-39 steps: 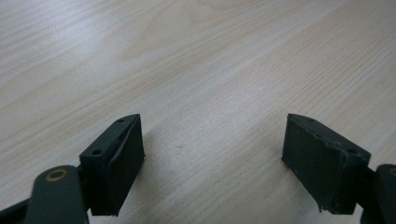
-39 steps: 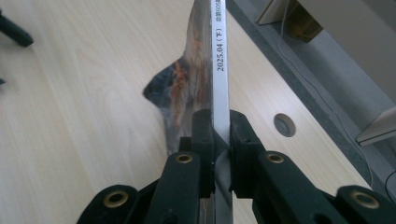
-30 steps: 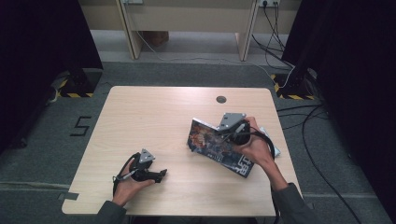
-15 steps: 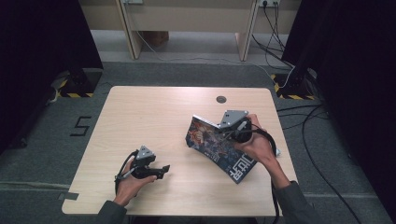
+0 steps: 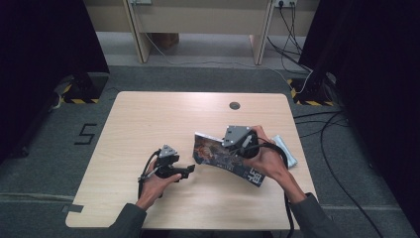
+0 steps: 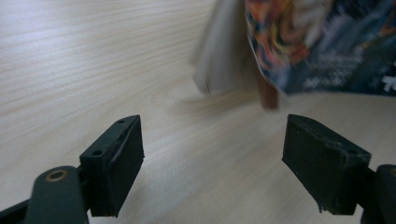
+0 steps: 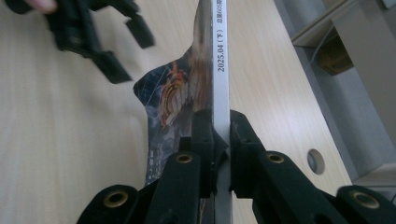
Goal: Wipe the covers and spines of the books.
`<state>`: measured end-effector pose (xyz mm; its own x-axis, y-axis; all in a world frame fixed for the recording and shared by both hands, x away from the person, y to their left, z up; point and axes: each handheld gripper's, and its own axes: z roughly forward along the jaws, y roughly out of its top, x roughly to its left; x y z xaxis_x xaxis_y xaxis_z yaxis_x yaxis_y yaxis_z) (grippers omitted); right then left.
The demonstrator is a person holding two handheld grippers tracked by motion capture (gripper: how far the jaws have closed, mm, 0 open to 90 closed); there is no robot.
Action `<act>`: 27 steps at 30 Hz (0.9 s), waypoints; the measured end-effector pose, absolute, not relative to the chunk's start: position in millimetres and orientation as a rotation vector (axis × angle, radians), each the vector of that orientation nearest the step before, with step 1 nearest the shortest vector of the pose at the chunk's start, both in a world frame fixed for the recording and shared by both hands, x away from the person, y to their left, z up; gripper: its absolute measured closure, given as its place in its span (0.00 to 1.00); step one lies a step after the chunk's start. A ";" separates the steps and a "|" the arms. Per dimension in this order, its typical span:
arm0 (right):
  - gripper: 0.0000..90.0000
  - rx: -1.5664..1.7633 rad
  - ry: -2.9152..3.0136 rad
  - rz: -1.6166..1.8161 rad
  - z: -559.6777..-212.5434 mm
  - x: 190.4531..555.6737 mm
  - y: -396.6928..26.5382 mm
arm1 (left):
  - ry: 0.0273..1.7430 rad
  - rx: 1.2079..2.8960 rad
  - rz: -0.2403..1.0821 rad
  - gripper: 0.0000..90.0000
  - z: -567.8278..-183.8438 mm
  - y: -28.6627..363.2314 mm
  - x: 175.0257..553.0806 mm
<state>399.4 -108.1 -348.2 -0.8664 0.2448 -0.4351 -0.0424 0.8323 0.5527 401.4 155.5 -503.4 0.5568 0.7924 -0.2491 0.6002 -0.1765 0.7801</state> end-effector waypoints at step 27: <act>0.93 -0.011 2.575 0.814 -379.0 335.8 -93.8 | 1.196 1.901 0.259 0.23 -516.7 170.1 411.7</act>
